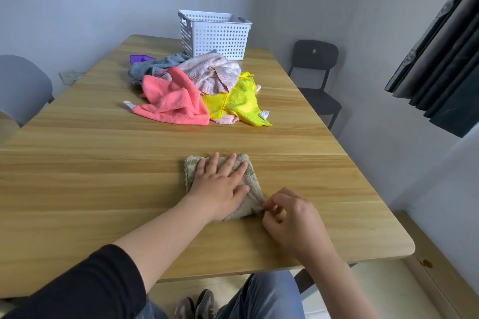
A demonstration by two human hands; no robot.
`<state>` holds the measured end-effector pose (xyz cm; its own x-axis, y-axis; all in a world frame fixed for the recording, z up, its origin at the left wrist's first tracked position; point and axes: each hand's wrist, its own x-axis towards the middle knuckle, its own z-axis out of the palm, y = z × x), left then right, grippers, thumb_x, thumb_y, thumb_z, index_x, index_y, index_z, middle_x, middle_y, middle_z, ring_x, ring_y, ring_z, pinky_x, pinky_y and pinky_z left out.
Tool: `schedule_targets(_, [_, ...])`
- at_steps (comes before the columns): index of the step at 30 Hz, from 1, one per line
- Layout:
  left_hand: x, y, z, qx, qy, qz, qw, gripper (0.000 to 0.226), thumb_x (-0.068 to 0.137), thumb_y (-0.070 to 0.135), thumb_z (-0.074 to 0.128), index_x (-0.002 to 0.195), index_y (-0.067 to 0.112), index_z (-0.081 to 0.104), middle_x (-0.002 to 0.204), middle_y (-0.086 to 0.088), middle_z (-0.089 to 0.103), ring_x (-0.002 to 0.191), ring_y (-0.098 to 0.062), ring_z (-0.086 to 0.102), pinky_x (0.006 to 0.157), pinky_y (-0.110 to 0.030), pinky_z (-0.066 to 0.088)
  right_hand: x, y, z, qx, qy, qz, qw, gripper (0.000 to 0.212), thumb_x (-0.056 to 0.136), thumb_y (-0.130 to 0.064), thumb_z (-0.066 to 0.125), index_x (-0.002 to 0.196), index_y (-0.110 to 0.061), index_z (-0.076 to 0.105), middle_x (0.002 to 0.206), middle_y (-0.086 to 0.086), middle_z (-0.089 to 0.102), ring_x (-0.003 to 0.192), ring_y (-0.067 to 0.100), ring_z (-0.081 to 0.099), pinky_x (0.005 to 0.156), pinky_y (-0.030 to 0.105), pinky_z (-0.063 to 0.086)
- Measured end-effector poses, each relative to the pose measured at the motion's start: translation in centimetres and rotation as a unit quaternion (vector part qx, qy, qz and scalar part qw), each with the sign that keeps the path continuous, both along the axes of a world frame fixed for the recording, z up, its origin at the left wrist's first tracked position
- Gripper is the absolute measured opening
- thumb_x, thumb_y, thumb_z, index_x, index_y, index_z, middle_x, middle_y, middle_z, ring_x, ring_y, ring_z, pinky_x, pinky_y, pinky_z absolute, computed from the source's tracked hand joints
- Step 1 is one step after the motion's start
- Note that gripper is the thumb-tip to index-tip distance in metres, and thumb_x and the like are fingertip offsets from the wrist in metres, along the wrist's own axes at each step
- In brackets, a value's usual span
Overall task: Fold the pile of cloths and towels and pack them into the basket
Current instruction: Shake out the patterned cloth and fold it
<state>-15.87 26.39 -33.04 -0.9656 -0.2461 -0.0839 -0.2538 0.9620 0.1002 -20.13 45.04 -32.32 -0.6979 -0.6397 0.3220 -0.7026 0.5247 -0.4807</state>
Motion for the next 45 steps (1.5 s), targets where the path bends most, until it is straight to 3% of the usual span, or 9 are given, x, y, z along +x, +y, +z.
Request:
schedule_targets(6, [2.6, -0.3, 0.3, 0.061, 0.154, 0.020, 0.986, 0.067, 0.093, 0.050, 0.016, 0.150, 0.013, 0.019, 0.158, -0.002, 0.014, 0.146, -0.015, 0.005, 0.117, -0.027, -0.003, -1.4, -1.8, 1.1, -0.035, -0.134, -0.080, 0.987, 0.020, 0.088, -0.035, 0.058, 0.085, -0.018, 0.069, 0.072, -0.007, 0.066, 0.066, 0.008, 0.058, 0.055, 0.020, 0.041])
schedule_targets(10, [4.4, 0.0, 0.1, 0.056, 0.097, 0.027, 0.993, 0.076, 0.089, 0.057, 0.004, 0.151, 0.014, 0.006, 0.160, -0.001, -0.001, 0.146, -0.015, -0.007, 0.115, -0.026, -0.009, -2.3, -5.2, 1.7, -0.002, -0.186, -0.108, 0.977, 0.034, 0.090, -0.039, 0.055, 0.110, -0.013, 0.064, 0.083, -0.006, 0.060, 0.088, 0.018, 0.060, 0.066, 0.024, 0.038])
schedule_targets(15, [4.5, -0.4, -0.2, 0.057, 0.063, 0.017, 0.996, 0.095, 0.066, 0.063, -0.016, 0.150, 0.019, -0.008, 0.157, 0.003, -0.018, 0.143, -0.012, -0.021, 0.113, -0.026, -0.017, -2.8, -7.7, 2.2, 0.036, -0.252, -0.102, 0.962, 0.035, 0.088, -0.036, 0.056, 0.064, -0.013, 0.046, 0.061, 0.001, 0.043, 0.057, 0.018, 0.039, 0.050, 0.028, 0.029])
schedule_targets(22, [4.6, -0.2, -0.3, 0.047, 0.050, 0.024, 0.997, 0.069, 0.094, 0.055, 0.005, 0.150, 0.018, -0.009, 0.156, 0.002, -0.020, 0.142, -0.012, -0.023, 0.116, -0.030, -0.015, -2.0, -7.9, 1.6, 0.002, -0.251, -0.096, 0.963, 0.024, 0.094, -0.034, 0.049, 0.092, -0.010, 0.053, 0.075, -0.003, 0.055, 0.072, 0.019, 0.053, 0.055, 0.028, 0.037])
schedule_targets(27, [4.4, -0.5, -0.6, 0.055, 0.050, 0.020, 0.997, 0.084, 0.077, 0.063, -0.008, 0.150, 0.021, -0.009, 0.156, 0.003, -0.020, 0.142, -0.012, -0.022, 0.116, -0.030, -0.014, -2.7, -5.7, 1.5, -0.011, -0.195, -0.106, 0.975, 0.027, 0.091, -0.031, 0.056, 0.075, -0.010, 0.064, 0.061, 0.001, 0.059, 0.061, 0.020, 0.055, 0.050, 0.026, 0.037])
schedule_targets(32, [4.5, -0.8, -0.4, 0.062, 0.057, 0.012, 0.996, 0.086, 0.076, 0.066, -0.006, 0.150, 0.023, -0.008, 0.157, 0.005, -0.019, 0.143, -0.010, -0.020, 0.114, -0.027, -0.014, -3.2, -6.2, 1.3, -0.073, -0.271, -0.139, 0.950, 0.025, 0.088, -0.031, 0.051, 0.075, -0.011, 0.059, 0.068, 0.004, 0.060, 0.072, 0.028, 0.059, 0.063, 0.037, 0.048])
schedule_targets(36, [4.8, -0.8, -0.4, 0.091, 0.073, 0.008, 0.993, 0.081, 0.086, 0.065, 0.007, 0.151, 0.019, -0.006, 0.157, 0.007, -0.016, 0.143, -0.007, -0.018, 0.115, -0.024, -0.013, -2.6, -7.6, 1.9, -0.039, -0.300, -0.100, 0.948, 0.028, 0.084, -0.040, 0.062, 0.070, -0.016, 0.058, 0.064, -0.003, 0.057, 0.060, 0.015, 0.052, 0.055, 0.026, 0.038])
schedule_targets(42, [6.7, -2.2, -0.3, 0.210, 0.304, 0.061, 0.927, 0.033, 0.091, 0.019, 0.055, 0.124, 0.018, 0.060, 0.129, 0.010, 0.053, 0.119, -0.002, 0.046, 0.105, -0.022, 0.037, -2.3, -8.5, 3.8, 0.089, -0.031, -0.131, 0.987, 0.022, 0.085, -0.026, 0.055, 0.072, -0.009, 0.058, 0.060, 0.001, 0.049, 0.059, 0.023, 0.046, 0.044, 0.023, 0.026])
schedule_targets(45, [7.4, -2.5, -0.3, 0.177, 0.290, 0.045, 0.940, 0.027, 0.090, 0.021, 0.058, 0.115, 0.020, 0.067, 0.117, 0.010, 0.061, 0.113, -0.008, 0.050, 0.098, -0.017, 0.034, -2.4, -9.1, 5.0, 0.133, 0.057, -0.131, 0.981, 0.018, 0.084, -0.027, 0.058, 0.076, -0.011, 0.061, 0.064, 0.000, 0.053, 0.064, 0.024, 0.052, 0.045, 0.023, 0.031])
